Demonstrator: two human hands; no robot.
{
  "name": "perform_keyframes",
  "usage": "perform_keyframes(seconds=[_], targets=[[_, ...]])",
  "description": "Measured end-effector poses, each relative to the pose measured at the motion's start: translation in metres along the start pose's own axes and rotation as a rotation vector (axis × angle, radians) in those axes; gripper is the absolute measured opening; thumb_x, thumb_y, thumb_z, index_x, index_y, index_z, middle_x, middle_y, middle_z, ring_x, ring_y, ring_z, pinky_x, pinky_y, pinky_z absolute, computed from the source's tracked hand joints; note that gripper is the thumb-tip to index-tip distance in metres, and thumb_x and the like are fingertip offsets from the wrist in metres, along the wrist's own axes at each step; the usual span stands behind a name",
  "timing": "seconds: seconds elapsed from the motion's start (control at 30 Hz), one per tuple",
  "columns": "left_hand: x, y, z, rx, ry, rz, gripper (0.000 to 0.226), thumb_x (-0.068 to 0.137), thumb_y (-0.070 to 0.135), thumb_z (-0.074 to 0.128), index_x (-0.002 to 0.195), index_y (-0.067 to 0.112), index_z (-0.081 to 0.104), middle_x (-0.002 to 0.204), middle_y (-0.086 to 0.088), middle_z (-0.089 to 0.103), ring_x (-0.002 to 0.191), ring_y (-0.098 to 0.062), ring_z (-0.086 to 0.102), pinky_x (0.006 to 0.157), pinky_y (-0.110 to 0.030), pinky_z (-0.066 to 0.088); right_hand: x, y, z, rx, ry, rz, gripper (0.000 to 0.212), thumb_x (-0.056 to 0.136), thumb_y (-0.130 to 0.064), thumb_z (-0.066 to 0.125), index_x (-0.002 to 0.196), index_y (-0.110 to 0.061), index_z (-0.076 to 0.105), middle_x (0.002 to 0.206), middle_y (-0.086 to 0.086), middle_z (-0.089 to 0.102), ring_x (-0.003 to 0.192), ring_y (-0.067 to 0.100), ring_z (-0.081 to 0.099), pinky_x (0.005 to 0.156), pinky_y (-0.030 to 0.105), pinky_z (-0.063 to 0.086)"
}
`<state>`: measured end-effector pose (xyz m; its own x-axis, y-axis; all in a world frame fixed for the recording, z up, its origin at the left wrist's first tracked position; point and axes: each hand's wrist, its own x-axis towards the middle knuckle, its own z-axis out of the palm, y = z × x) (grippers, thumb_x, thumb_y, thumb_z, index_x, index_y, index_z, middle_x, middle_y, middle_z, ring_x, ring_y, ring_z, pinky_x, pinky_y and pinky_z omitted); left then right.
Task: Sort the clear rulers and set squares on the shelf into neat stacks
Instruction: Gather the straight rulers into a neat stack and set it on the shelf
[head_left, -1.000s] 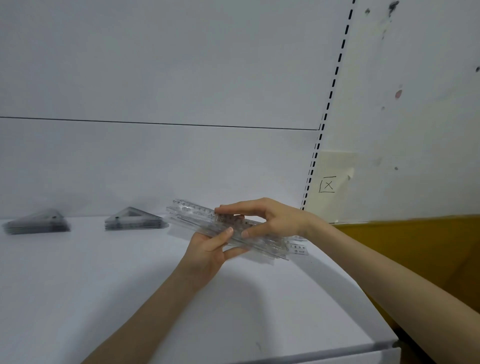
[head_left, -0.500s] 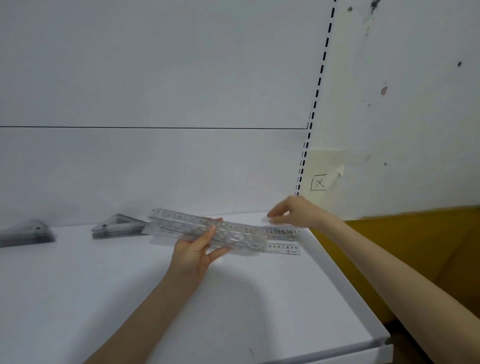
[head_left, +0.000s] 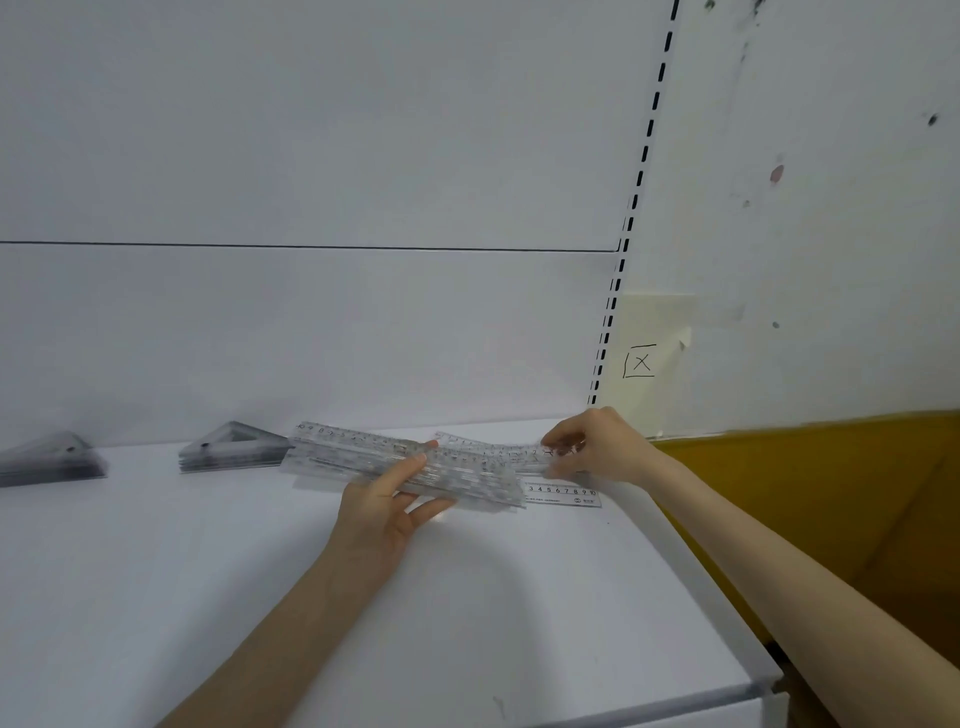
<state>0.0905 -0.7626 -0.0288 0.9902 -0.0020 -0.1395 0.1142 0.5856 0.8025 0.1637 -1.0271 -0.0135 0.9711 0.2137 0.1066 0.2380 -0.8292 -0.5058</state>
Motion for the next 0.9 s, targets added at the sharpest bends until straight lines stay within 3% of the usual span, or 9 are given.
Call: perform_keyframes(seconds=[0.07,0.2,0.33,0.47,0.67,0.77,0.9], targets=[[0.0,0.0,0.0,-0.003,0.02,-0.023,0.014,0.084,0.003,0.062,0.096,-0.002,0.067,0.108,-0.013,0.071,0.088,-0.031,0.068,0.06,-0.037,0.058,-0.004,0.0,0.0,0.039,0.011,-0.002,0.039,0.068,-0.025,0.086,0.101,-0.011,0.074,0.089,0.004,0.072,0.079,0.012,0.065,0.073,0.011,0.047],[-0.001,0.0,0.001,0.009,0.014,-0.027,0.016,0.084,0.004,0.062,0.097,-0.002,0.068,0.107,-0.01,0.072,0.089,-0.029,0.069,0.059,-0.036,0.058,-0.009,0.0,0.0,0.064,0.031,-0.006,0.043,0.069,-0.026,0.085,0.11,-0.018,0.073,0.096,-0.007,0.071,0.086,-0.003,0.062,0.075,0.004,0.046],[-0.002,-0.001,0.002,0.016,-0.01,-0.024,0.017,0.085,0.003,0.061,0.099,-0.003,0.068,0.108,-0.007,0.072,0.088,-0.027,0.069,0.06,-0.036,0.059,-0.02,-0.013,-0.012,0.175,0.196,-0.041,0.038,0.07,-0.017,0.085,0.106,-0.016,0.074,0.086,-0.004,0.072,0.074,0.0,0.062,0.076,0.017,0.051],[-0.006,-0.002,0.004,0.023,-0.065,0.004,0.019,0.086,0.003,0.059,0.103,-0.001,0.067,0.109,-0.006,0.072,0.089,-0.025,0.071,0.062,-0.037,0.058,-0.038,-0.051,-0.019,0.35,0.334,-0.153,0.036,0.07,-0.013,0.085,0.103,-0.022,0.073,0.085,-0.011,0.072,0.074,-0.004,0.064,0.075,0.016,0.053],[-0.013,-0.001,0.008,0.051,-0.216,0.096,0.033,0.085,0.009,0.058,0.117,0.003,0.062,0.121,-0.013,0.066,0.112,-0.031,0.063,0.085,-0.05,0.054,-0.052,-0.09,-0.001,0.408,0.291,-0.211,0.038,0.066,-0.025,0.087,0.097,-0.04,0.071,0.087,-0.016,0.074,0.091,-0.003,0.067,0.089,0.017,0.049],[-0.014,-0.001,0.008,0.054,-0.265,0.118,0.035,0.085,0.009,0.058,0.12,0.002,0.059,0.121,-0.016,0.065,0.115,-0.033,0.061,0.09,-0.054,0.051,-0.054,-0.097,0.006,0.431,0.257,-0.185,0.037,0.067,-0.025,0.087,0.101,-0.032,0.074,0.09,-0.012,0.075,0.094,-0.004,0.066,0.091,0.02,0.049],[-0.013,-0.004,0.008,0.052,-0.303,0.131,0.026,0.086,0.006,0.058,0.108,0.015,0.07,0.118,-0.015,0.067,0.113,-0.031,0.062,0.088,-0.053,0.052,-0.055,-0.108,0.01,0.42,0.153,-0.138,0.038,0.069,-0.022,0.086,0.105,-0.022,0.075,0.101,-0.013,0.073,0.094,-0.01,0.063,0.082,0.006,0.046]])
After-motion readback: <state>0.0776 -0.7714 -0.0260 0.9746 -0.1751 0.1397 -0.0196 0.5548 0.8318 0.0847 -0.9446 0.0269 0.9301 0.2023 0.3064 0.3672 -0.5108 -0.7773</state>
